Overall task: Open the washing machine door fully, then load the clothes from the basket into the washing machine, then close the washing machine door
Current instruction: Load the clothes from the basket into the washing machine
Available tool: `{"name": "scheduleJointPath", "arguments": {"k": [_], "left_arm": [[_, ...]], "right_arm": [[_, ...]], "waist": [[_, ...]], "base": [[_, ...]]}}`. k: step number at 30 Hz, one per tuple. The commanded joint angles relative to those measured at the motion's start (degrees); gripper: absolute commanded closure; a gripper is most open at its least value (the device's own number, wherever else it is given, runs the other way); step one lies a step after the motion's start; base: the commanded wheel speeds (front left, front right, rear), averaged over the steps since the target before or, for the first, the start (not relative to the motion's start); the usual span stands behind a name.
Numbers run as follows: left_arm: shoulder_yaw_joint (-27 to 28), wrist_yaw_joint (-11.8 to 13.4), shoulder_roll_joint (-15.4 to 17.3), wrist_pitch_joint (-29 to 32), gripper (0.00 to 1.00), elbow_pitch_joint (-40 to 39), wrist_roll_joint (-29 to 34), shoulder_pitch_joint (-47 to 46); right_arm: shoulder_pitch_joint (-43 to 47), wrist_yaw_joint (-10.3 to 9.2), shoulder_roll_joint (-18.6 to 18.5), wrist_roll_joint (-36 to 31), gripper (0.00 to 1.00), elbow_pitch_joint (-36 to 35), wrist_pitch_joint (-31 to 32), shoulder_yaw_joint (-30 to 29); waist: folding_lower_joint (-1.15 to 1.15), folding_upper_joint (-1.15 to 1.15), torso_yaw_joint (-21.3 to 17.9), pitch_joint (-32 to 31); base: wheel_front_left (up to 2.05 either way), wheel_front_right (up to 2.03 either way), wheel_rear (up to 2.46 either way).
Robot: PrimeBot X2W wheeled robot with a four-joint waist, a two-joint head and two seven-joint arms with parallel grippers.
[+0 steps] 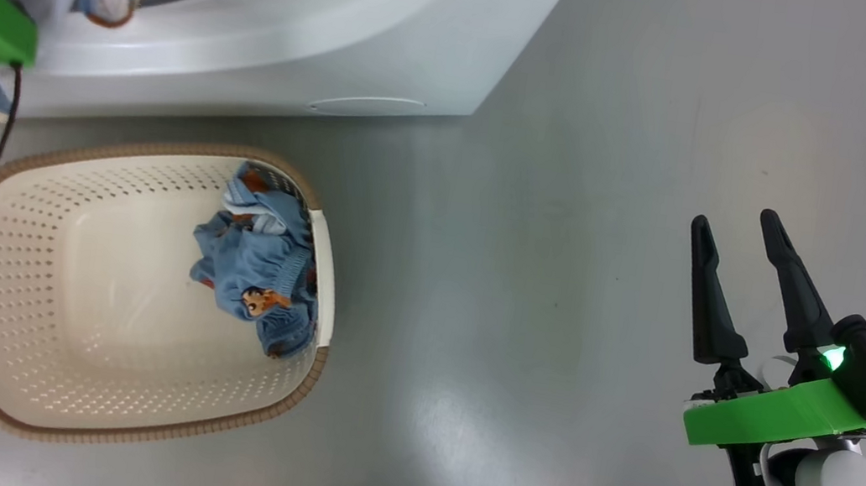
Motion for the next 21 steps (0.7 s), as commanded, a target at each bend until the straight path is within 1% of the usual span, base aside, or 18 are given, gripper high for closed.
{"name": "scheduleJointPath", "arguments": {"k": [1, 5, 10, 15, 21], "left_arm": [[0.8, -0.1, 3.3, -0.3, 1.0, -0.5, -0.4, -1.3], [-0.6, -0.1, 3.7, -0.3, 1.0, 2.1, -0.7, -5.4], [-0.3, -0.1, 4.3, -0.3, 1.0, 1.4, -1.0, -9.1], [2.4, -0.1, 5.0, -0.3, 1.0, -3.4, 1.5, -10.8], [7.2, -0.1, 4.1, -0.3, 1.0, -10.7, 5.1, -10.1]], "right_arm": [[0.2, 0.08, 0.3, -0.4, 0.0, -1.3, -0.4, 1.5], [-0.4, 0.08, 0.5, -0.4, 0.0, -1.3, -0.4, 1.7], [-1.0, 0.08, 0.8, -0.4, 0.0, -1.3, -0.4, 2.0], [-1.6, 0.08, 1.1, -0.5, 0.0, -1.3, -0.4, 2.1], [-2.1, 0.08, 1.3, -0.5, 0.0, -1.5, -0.4, 2.1]], "waist": [[0.0, -0.01, -0.5, 0.5], [0.0, -0.01, -1.0, 1.1], [0.0, -0.01, -1.6, 1.9], [0.0, -0.01, -2.1, 2.6], [0.0, -0.01, -2.5, 3.2]], "base": [[0.0, 0.0, 0.0], [0.0, 0.0, 0.0], [0.0, 0.0, 0.0], [0.0, 0.0, 0.0], [0.0, 0.0, 0.0]]}}
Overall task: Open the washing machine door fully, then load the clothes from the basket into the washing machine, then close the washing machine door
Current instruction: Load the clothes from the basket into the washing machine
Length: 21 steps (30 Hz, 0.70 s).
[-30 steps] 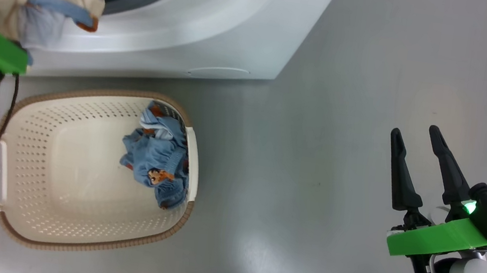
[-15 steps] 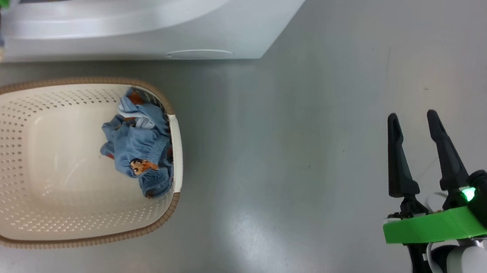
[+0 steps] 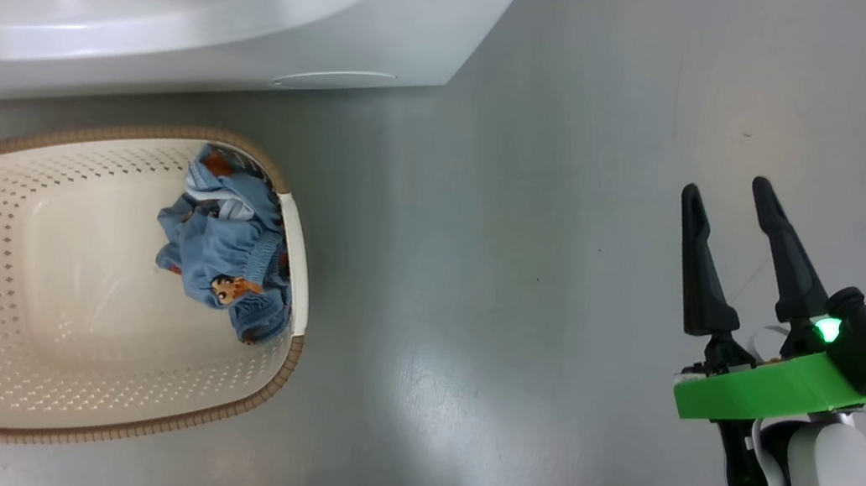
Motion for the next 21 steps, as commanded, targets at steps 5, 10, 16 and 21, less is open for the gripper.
{"name": "scheduleJointPath", "arguments": {"k": [5, 10, 16, 21], "left_arm": [[3.3, -0.1, 1.7, -0.3, 1.0, -5.3, 2.6, 1.2], [2.7, -0.1, 1.3, -0.3, 0.65, -2.7, 2.6, 2.7], [2.0, -0.1, 1.3, -0.3, 0.0, 0.7, 2.7, 2.9], [1.5, -0.1, 1.3, -0.3, 0.0, 2.9, 2.8, 2.8]], "right_arm": [[0.3, 0.08, 0.5, -0.5, 0.0, -1.4, -0.4, 1.1], [0.1, 0.08, 0.6, -0.3, 0.0, -1.1, -0.4, 1.4], [0.4, 0.08, 0.5, -0.4, 0.0, -1.1, -0.4, 1.5], [0.5, 0.08, 0.1, -0.2, 0.0, -1.4, -0.4, 1.4]], "waist": [[0.0, -0.01, -0.1, 0.3], [0.0, -0.01, -0.1, 0.0], [0.0, -0.01, 0.0, -0.4], [0.0, -0.01, 0.2, -0.5]], "base": [[0.0, 0.0, 0.0], [0.0, 0.0, 0.0], [0.0, 0.0, 0.0], [0.0, 0.0, 0.0]]}}
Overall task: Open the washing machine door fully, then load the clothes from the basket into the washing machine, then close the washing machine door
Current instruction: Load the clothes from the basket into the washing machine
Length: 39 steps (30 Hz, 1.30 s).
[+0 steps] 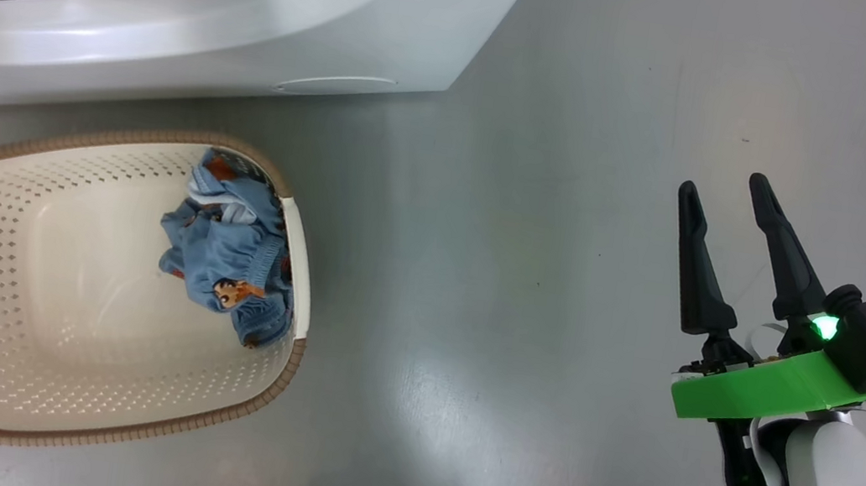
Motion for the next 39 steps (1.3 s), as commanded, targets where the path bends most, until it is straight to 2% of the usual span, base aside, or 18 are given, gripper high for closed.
{"name": "scheduleJointPath", "arguments": {"k": [1, 18, 29, 39], "left_arm": [[0.8, -0.1, 3.0, -0.3, 0.0, -0.9, 0.3, 0.5], [2.8, -0.1, 0.0, -0.3, 0.0, -3.7, -1.0, 8.5], [4.0, -0.1, -2.5, -0.3, 0.0, -9.4, -0.6, 18.7], [3.8, -0.1, -3.1, -0.3, 0.0, -13.6, -0.6, 27.6]], "right_arm": [[1.0, 0.08, -0.1, -0.2, 0.0, -1.3, -0.4, 1.1], [1.9, 0.08, -0.9, -0.4, 0.0, -1.1, -0.4, 0.5], [3.2, 0.08, -1.9, -0.5, 0.0, -1.0, -0.4, -0.4], [5.2, 0.08, -2.8, -0.5, 0.0, -0.8, -0.4, -0.6]], "waist": [[0.0, 0.0, 0.0, 0.0], [0.0, 0.0, 1.3, -2.3], [0.0, 0.0, 2.9, -5.3], [0.0, 0.0, 4.1, -9.2]], "base": [[0.0, 0.0, 0.0], [0.0, 0.0, 0.0], [0.0, 0.0, 0.0], [0.0, 0.0, 0.0]]}}
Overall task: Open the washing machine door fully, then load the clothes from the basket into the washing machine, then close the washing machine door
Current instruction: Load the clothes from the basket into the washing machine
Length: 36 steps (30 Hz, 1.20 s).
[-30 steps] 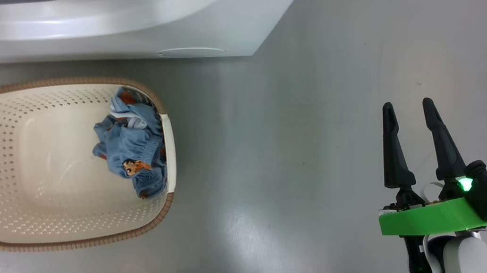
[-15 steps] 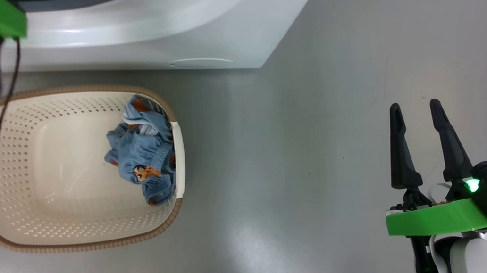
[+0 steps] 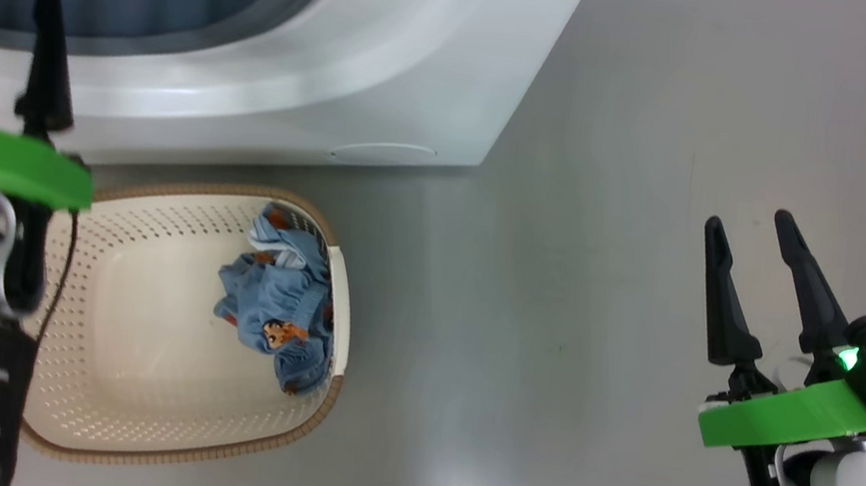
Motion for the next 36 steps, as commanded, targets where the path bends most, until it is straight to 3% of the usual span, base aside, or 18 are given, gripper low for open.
{"name": "scheduleJointPath", "arguments": {"k": [1, 36], "left_arm": [[1.3, -0.1, 2.3, -0.3, 0.0, -1.8, 0.1, 1.8], [4.1, -0.1, -1.2, -0.3, 0.0, -12.5, 1.2, 31.9]], "right_arm": [[2.2, 0.08, -0.3, -0.5, 0.0, -1.0, -0.4, 1.1], [14.6, 0.08, -4.0, 1.7, 0.0, 0.4, -0.4, -0.3]], "waist": [[0.0, 0.01, 0.6, -1.5], [0.0, 0.01, 4.3, -19.9]], "base": [[0.0, 0.0, 0.0], [0.0, 0.0, 0.0]]}}
